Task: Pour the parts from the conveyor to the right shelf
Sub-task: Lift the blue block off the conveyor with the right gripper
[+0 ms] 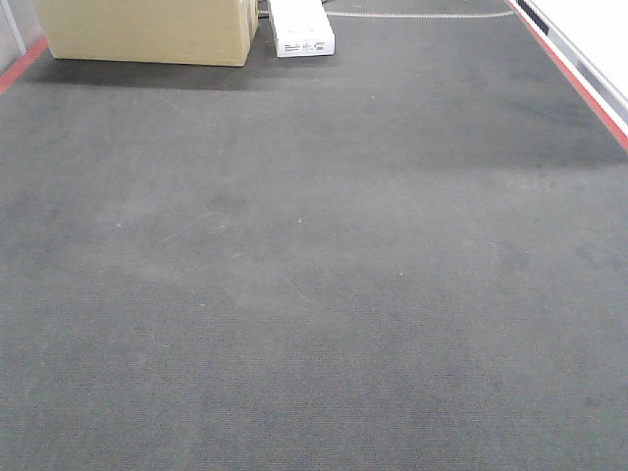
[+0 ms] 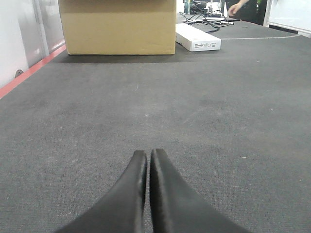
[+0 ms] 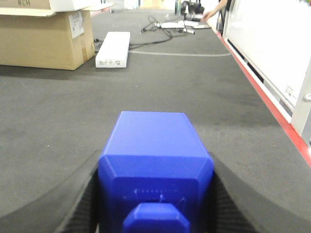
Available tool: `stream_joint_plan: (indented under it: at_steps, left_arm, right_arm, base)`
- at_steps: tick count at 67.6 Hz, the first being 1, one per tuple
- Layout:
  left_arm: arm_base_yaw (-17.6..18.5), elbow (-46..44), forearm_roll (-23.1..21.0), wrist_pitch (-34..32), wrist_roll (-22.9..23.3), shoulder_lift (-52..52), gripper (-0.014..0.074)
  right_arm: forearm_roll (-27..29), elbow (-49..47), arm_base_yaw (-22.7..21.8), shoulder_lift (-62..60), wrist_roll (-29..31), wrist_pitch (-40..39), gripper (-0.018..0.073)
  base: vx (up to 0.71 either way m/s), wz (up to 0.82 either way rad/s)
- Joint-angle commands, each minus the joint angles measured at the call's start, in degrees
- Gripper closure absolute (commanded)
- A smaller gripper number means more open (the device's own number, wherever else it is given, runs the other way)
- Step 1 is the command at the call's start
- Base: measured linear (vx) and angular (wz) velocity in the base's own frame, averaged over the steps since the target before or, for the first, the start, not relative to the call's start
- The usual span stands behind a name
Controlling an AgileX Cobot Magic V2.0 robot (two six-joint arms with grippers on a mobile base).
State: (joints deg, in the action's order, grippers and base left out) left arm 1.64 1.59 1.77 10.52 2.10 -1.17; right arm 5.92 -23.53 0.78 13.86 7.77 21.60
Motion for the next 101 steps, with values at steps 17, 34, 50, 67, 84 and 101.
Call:
stream_joint_plan:
  at_steps: [17,34,50,67,84,101]
  left_arm:
    - [0.28,-1.08,0.00,-4.12,0.42,-0.19,0.0603]
    - [0.28,-1.08,0.00,-4.12,0.42,-0.19,0.0603]
    - [0.28,-1.08,0.00,-4.12,0.42,-0.19,0.0603]
    - [0.28,-1.08,0.00,-4.12,0.42,-0.19,0.0603]
    - [0.28,-1.08,0.00,-4.12,0.42,-0.19,0.0603]
    - [0.28,-1.08,0.00,-4.12,0.42,-0.19,0.0603]
  right_arm:
    - [0.03,2.36,-0.36,-5.27,0.68,-4.61,0.0568]
    - [0.03,2.36,-0.36,-5.27,0.68,-4.42,0.0568]
    - [0.03,2.36,-0.36,-5.27,0.68,-4.42,0.0568]
    - [0.03,2.36,-0.36,-5.27,0.68,-4.42,0.0568]
    - [0.03,2.36,-0.36,-5.27,0.68,-4.42,0.0568]
    - [-0.03,2.36,-0.36,-5.27,0.68,-4.37,0.0568]
  base:
    - [0.00,0.00]
    - [0.00,0.00]
    - [0.00,0.00]
    - [0.00,0.00]
    - [-0.02,0.00]
    - [-0.21,0.02]
